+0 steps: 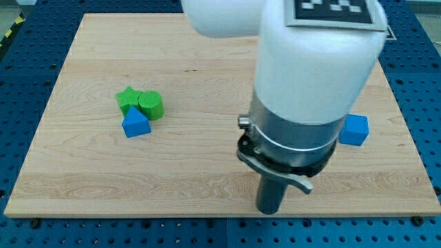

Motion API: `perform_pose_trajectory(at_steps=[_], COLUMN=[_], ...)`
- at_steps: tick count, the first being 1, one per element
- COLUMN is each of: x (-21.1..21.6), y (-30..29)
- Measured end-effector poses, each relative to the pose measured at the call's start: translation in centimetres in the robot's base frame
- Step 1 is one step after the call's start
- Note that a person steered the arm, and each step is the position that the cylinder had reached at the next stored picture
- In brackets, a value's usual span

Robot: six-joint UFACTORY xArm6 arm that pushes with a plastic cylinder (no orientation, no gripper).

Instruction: Move blue cube towards the bottom center

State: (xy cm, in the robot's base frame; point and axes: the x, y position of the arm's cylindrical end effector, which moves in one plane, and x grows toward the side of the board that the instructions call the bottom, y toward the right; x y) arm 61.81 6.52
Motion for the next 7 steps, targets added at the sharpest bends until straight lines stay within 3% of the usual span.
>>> perform_pose_trajectory(at_steps=[7], x=[-5.3], y=[19.6])
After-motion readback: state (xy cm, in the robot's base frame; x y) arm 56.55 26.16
